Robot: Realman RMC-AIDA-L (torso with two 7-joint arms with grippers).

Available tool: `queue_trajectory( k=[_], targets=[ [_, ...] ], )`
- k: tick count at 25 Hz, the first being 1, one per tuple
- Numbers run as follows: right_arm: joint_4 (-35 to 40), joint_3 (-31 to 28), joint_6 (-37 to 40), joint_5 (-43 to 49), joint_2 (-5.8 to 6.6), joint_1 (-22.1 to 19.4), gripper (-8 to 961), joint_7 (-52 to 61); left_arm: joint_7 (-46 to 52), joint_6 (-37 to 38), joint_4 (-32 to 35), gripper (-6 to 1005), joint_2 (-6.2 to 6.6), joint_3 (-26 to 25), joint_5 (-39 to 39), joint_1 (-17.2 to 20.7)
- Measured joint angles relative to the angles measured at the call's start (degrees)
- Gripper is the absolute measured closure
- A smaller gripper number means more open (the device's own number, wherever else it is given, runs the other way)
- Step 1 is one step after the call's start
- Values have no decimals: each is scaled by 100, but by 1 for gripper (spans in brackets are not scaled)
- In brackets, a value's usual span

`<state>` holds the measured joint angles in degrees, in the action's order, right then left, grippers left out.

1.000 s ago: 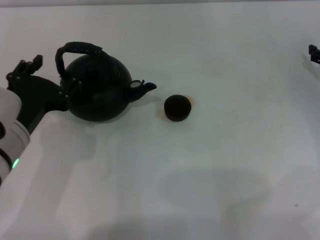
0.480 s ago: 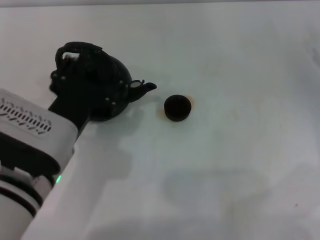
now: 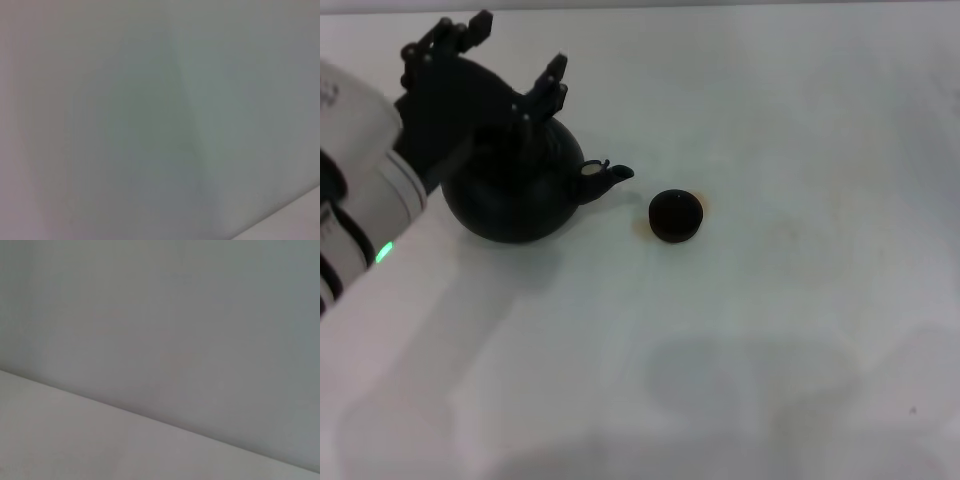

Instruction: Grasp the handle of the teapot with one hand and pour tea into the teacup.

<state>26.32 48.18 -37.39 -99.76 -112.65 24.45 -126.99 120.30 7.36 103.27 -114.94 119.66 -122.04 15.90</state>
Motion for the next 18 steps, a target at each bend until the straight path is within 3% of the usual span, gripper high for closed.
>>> queue_trajectory(
  k=[5,11,14,18],
  targets=[
    [-38,-12,110,0,23,-23,108,-7,-179,949,-73,272,71,-701,575,-560],
    [-53,-63,124,5,-6,-1,108,-54,-998,2017,-28,273,-9,-1414,1415,-683],
    [-61,-63,125,2,-29,31,108,-106,-1497,3026,-15,273,-132,-2144,2188,-774],
    [-71,-63,135,-6,-41,75,108,-163,-2190,4802,-434,272,-404,-3670,3634,-826]
  ],
)
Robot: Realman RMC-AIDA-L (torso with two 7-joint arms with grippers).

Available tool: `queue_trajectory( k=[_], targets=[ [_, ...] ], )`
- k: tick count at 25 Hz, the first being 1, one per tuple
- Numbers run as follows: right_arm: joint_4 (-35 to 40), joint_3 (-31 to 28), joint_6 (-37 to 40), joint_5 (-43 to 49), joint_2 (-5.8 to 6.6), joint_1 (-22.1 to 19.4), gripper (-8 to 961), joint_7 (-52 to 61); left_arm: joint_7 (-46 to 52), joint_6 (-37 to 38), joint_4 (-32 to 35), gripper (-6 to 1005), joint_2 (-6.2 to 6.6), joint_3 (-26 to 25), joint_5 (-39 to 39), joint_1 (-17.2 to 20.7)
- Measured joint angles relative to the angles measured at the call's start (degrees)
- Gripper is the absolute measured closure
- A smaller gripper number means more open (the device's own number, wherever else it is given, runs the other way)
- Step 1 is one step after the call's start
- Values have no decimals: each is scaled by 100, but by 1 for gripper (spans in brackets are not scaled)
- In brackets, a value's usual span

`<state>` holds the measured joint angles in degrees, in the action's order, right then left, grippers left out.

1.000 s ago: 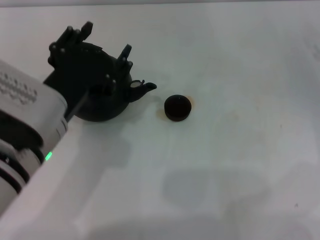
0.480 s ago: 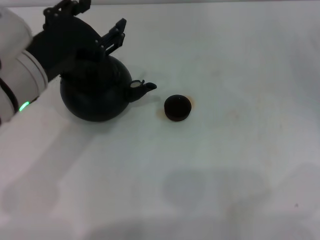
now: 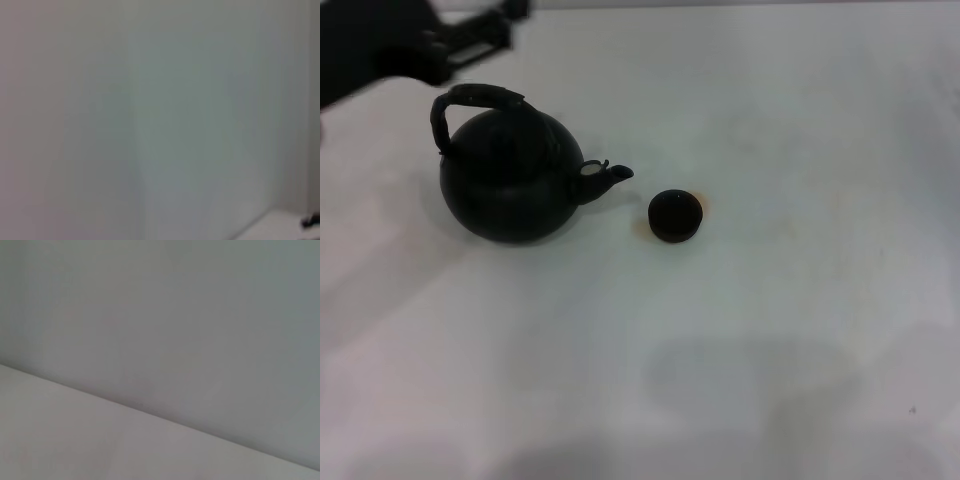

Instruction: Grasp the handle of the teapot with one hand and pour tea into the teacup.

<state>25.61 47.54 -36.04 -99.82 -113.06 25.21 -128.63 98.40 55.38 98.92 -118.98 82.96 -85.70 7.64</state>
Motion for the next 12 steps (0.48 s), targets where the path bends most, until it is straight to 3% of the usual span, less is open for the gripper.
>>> queue_trajectory(
  k=[7,12],
  targets=[
    [-19,0,56,-3,-6,64,108,-57,-908,1440,-1486,269,-6,-1122,1622,-36],
    [68,1,-93,-21,-58,40,108,-65,-1827,1825,-2758,266,-9,-1455,2296,27]
  ],
)
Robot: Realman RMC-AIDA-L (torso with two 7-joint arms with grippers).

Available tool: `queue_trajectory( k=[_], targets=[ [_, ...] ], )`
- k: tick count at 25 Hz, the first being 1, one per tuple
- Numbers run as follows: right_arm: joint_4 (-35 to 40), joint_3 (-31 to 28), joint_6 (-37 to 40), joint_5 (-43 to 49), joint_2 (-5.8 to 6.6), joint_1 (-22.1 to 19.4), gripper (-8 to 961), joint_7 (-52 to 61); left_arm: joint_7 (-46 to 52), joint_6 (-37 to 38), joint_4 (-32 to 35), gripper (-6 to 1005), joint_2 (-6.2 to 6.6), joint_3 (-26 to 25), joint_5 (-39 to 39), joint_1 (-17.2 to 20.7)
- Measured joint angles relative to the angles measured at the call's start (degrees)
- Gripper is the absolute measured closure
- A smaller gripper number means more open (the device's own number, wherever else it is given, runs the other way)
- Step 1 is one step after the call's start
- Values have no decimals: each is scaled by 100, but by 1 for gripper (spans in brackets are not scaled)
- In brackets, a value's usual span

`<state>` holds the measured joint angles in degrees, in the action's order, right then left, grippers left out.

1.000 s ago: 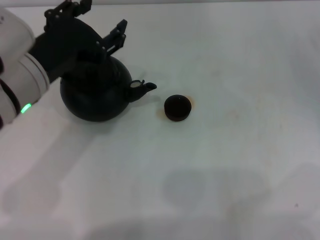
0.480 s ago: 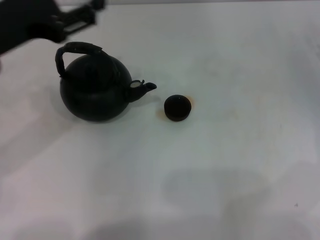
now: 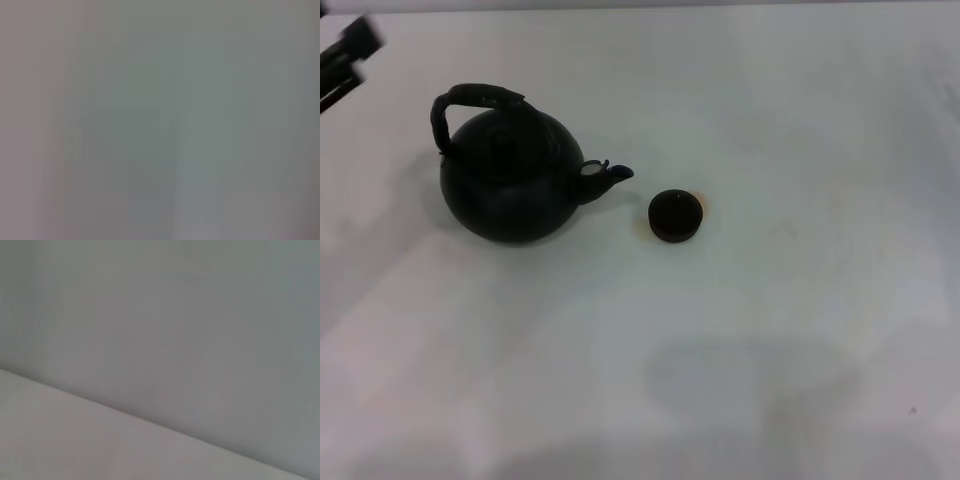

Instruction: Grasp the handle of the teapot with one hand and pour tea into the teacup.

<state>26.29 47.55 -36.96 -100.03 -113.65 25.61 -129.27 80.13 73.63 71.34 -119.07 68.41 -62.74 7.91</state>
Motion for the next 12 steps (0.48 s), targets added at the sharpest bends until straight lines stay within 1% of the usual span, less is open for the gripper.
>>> queue_trajectory(
  k=[4,7,9,12],
  targets=[
    [45,-24,-327,-113,-24,-26,108,17,-588,295,-932,264,-10,-481,459,117],
    [51,-75,-592,-131,-25,-28,108,50,-1019,507,-1594,265,-11,-977,810,190],
    [55,-81,-713,-136,-26,-34,108,64,-1350,599,-2106,266,-10,-1294,1057,202],
    [57,-83,-818,-142,-26,-46,108,111,-1731,662,-2689,268,-4,-1599,1239,149]
  ],
)
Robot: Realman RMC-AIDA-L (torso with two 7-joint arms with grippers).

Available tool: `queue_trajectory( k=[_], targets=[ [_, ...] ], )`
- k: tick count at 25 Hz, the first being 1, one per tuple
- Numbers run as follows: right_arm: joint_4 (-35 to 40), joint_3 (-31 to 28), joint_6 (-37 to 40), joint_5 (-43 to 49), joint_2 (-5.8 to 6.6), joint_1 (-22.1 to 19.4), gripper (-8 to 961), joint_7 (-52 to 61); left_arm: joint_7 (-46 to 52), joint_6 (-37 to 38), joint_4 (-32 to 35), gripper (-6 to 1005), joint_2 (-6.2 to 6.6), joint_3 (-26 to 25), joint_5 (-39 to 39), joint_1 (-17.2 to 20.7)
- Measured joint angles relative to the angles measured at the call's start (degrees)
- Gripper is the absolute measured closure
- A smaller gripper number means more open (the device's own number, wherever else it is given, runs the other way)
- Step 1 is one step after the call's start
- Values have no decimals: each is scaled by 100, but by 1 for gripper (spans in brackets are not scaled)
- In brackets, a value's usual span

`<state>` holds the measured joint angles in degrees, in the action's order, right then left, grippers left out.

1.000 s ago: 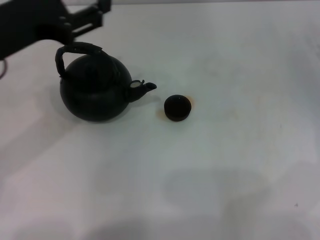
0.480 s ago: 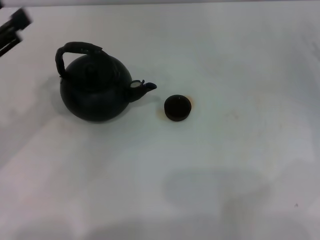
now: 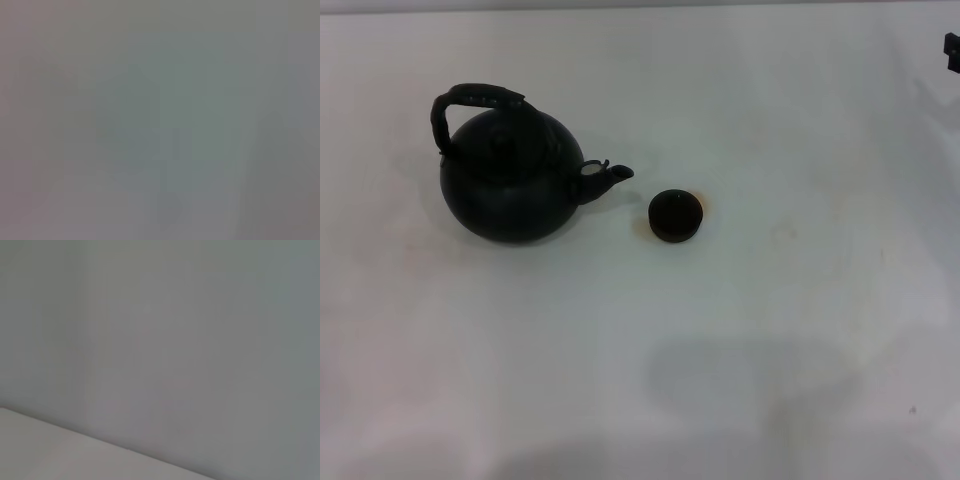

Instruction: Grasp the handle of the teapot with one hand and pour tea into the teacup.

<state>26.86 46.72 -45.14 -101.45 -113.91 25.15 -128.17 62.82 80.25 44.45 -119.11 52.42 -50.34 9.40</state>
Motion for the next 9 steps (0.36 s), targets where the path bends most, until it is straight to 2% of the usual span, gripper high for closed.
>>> queue_trajectory(
  k=[9],
  targets=[
    [5,-32,-184,-164,-55,-145,108,21,-715,30,-923,271,11,-672,33,-161]
  ],
)
